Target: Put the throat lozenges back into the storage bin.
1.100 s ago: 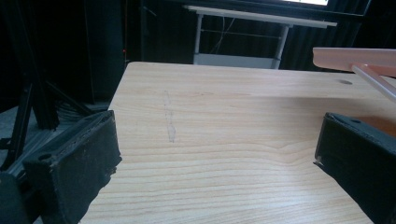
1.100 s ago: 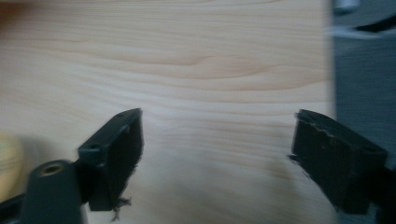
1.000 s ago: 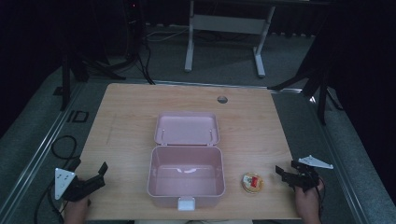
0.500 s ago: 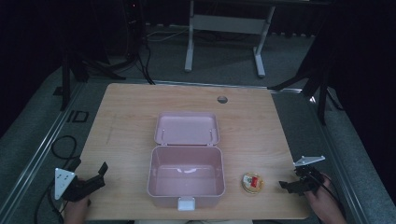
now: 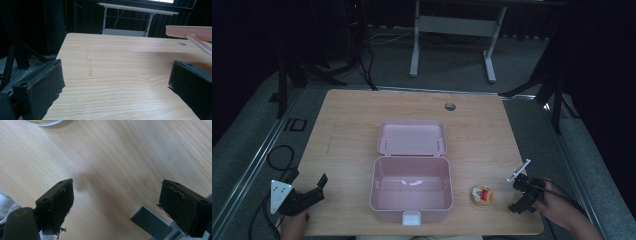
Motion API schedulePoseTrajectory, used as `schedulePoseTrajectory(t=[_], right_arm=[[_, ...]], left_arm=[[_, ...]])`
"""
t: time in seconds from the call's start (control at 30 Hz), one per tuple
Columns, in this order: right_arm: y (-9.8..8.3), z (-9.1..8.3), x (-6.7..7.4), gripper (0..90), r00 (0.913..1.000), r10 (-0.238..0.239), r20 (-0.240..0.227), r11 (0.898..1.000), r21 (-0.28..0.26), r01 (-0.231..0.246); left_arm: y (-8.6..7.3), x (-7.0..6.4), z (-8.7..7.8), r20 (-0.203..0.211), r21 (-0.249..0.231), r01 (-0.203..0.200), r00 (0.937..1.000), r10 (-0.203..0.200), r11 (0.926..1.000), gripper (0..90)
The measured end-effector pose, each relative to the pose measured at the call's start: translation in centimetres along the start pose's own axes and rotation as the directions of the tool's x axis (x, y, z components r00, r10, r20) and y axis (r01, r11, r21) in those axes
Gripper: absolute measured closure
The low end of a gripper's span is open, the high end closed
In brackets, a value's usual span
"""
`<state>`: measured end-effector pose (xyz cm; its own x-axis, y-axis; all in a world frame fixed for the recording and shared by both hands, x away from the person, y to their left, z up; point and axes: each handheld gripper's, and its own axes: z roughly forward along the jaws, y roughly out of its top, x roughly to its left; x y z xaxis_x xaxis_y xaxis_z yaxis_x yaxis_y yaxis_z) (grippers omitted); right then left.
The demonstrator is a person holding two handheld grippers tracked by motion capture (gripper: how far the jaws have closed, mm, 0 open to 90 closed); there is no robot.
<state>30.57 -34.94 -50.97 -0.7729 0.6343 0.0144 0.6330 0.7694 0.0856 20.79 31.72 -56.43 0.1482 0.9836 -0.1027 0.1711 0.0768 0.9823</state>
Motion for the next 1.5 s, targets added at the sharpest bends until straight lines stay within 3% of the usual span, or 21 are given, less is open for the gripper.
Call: schedulePoseTrajectory(t=[0.2,0.3,0.77,1.0,1.17,1.3,1.37,1.5], right_arm=[[2.1,0.3,1.4,12.0,0.9961,-0.089,0.006,0.992,0.086,0.088],[3.0,0.4,1.8,12.1,0.9923,-0.122,-0.018,0.988,0.093,0.123],[6.5,1.2,3.3,13.4,0.9720,-0.235,-0.016,0.965,0.117,0.235],[7.7,1.8,4.1,13.4,0.9631,-0.268,-0.021,0.955,0.127,0.269],[9.2,2.2,5.0,13.3,0.9494,-0.313,-0.028,0.941,0.124,0.314],[10.0,2.4,5.4,13.4,0.9458,-0.323,-0.035,0.939,0.117,0.325],[10.6,2.6,5.7,15.3,0.9369,-0.349,-0.027,0.929,0.122,0.349],[11.0,2.1,5.8,19.8,0.9339,-0.355,-0.039,0.927,0.117,0.357]], left_arm=[[0.0,0.0,0.0,0.004,0.000,0.003,1.0000,-0.003,1.0000,0.3],[0.0,0.0,0.0,0.005,-0.001,0.004,1.0000,-0.004,1.0000,0.3],[0.0,0.0,0.0,0.009,-0.001,0.004,1.0000,-0.004,1.0000,0.3],[0.0,0.0,0.0,0.011,-0.001,0.004,0.9999,-0.004,1.0000,0.3],[0.0,0.0,0.0,0.012,-0.001,0.003,0.9999,-0.003,1.0000,0.3],[0.0,0.1,0.0,0.013,-0.002,0.004,0.9999,-0.004,1.0000,0.3],[0.0,0.1,0.0,0.014,-0.002,0.004,0.9999,-0.004,1.0000,0.3],[0.0,0.1,0.0,0.014,-0.002,0.004,0.9999,-0.004,1.0000,0.3]])
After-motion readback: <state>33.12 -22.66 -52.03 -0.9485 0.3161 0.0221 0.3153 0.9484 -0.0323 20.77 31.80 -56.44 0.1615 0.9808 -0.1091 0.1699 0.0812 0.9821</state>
